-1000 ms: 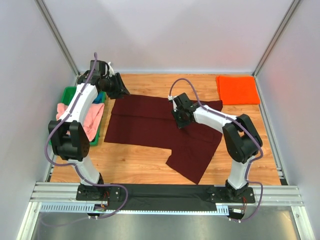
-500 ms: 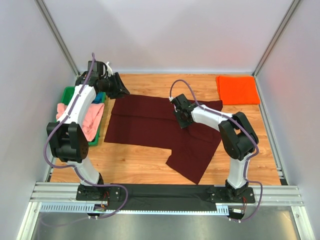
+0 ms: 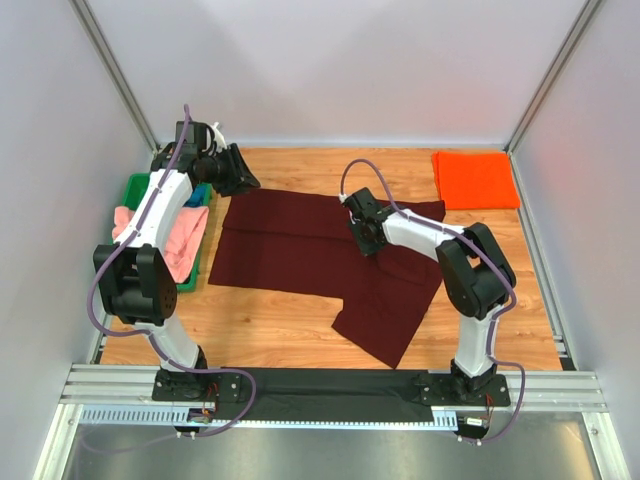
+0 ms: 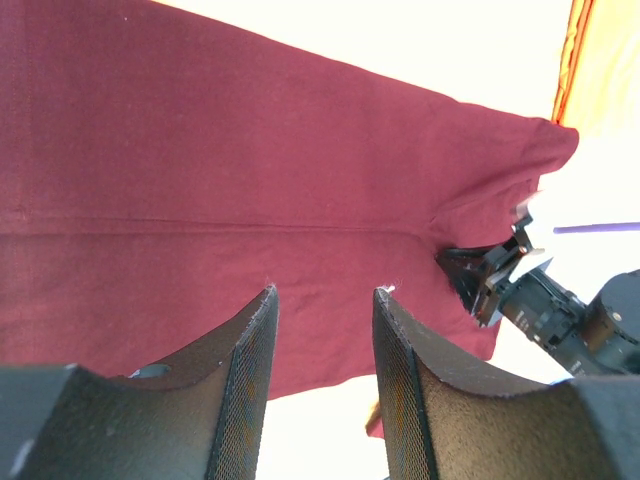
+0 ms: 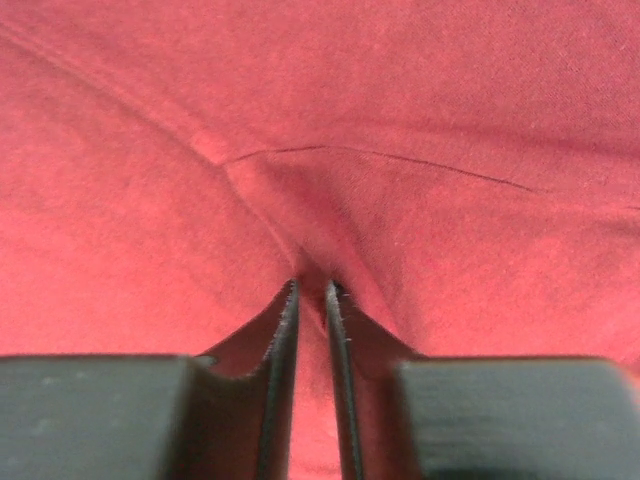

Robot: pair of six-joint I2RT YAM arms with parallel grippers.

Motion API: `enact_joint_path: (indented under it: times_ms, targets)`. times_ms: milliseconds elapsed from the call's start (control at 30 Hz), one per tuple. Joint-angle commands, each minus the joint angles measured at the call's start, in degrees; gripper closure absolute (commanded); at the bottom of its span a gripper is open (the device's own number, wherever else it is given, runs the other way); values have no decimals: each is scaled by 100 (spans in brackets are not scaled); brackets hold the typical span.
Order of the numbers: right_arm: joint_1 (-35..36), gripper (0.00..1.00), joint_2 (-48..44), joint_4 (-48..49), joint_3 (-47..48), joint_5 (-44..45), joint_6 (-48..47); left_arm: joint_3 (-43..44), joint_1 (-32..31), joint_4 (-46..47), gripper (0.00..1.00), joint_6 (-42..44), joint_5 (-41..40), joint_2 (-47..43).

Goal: Fold and stack the t-shirts
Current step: Fold the tshirt

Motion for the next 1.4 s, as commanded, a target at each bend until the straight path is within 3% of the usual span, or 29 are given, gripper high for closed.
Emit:
enact_joint_path:
  times_ms: [0,133,400,667,900,967,1067,1133,1233,1367]
  targets:
    - [-87,87,187,56,266,11,31,-10,8,193,51,-62,101,-280]
    - [-78,100,152,-252,424,-243,57,-72,8,220,51,-62,48,-316]
    - [-105,100,-112,-1122,1004,-912,795,-89,-1,185,51,-62,-32,-210]
    - [-377,100,-130,-956,1005,-2018,1199,-54,-45,132,51,-18,-40,-140]
    - [-447,99,266,-1132,1277,-2037,1402,-28,-53,106,50,17,38,-140]
    - [-456,96,283,-1044,1364,-1862,1507,-133,-97,237,49,192,222,-184]
    - [-482,77,319,-1175,1636,-1650,1613,-247,-387,290,48,324,188,-368]
    - [-483,71,135,-1176,1629,-1650,1674,-248,-728,246,47,359,241,-412]
    - [-596,66,-278,-1131,1331,-1615,1894,-474,-1290,237,46,298,215,-517]
    - [-939,65,-884,-1105,567,-1063,2341,-1537,-2065,1611,44,-281,145,-973]
